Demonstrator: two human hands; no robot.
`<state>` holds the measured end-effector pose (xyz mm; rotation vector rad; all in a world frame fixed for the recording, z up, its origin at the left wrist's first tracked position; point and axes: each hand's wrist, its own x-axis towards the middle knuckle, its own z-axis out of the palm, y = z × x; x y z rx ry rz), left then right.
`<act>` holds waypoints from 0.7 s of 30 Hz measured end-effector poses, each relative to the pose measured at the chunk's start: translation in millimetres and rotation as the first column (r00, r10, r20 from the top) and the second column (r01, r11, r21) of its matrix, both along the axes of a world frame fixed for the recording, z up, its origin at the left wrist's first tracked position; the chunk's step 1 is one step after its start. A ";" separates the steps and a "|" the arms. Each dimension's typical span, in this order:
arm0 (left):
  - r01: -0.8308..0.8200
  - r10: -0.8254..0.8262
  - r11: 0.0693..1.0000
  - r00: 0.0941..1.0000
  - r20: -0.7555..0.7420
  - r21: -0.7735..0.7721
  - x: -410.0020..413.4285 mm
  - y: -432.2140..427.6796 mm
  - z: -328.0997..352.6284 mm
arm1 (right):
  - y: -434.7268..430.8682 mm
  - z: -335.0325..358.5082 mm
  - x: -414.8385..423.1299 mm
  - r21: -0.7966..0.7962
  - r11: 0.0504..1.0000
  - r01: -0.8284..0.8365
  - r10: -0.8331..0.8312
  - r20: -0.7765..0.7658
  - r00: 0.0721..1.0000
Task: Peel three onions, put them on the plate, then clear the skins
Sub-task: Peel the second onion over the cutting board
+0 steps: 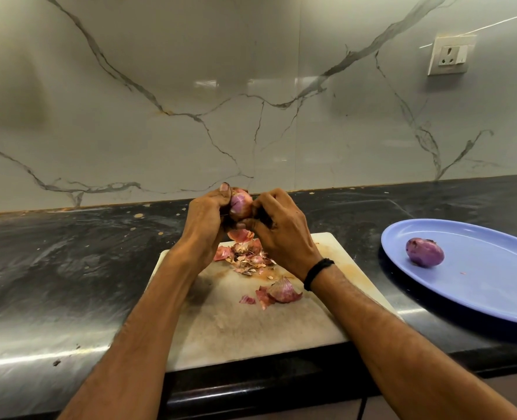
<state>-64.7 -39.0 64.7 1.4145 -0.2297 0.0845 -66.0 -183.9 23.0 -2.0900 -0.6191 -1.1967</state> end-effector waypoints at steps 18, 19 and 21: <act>-0.004 0.001 0.995 1.000 0.024 0.100 4.3 -1.5 -4.0 | -1.5 -1.8 3.0 -0.068 0.996 -0.057 0.053 -0.056 0.997; -0.004 0.002 0.995 1.000 0.025 0.104 4.8 -1.7 -4.4 | -1.5 -2.0 3.1 -0.072 0.996 -0.060 0.055 -0.069 0.996; -0.007 0.004 0.994 1.000 0.025 0.111 6.0 -2.1 -5.4 | -1.9 -2.3 3.5 -0.078 0.996 -0.053 0.046 -0.089 0.995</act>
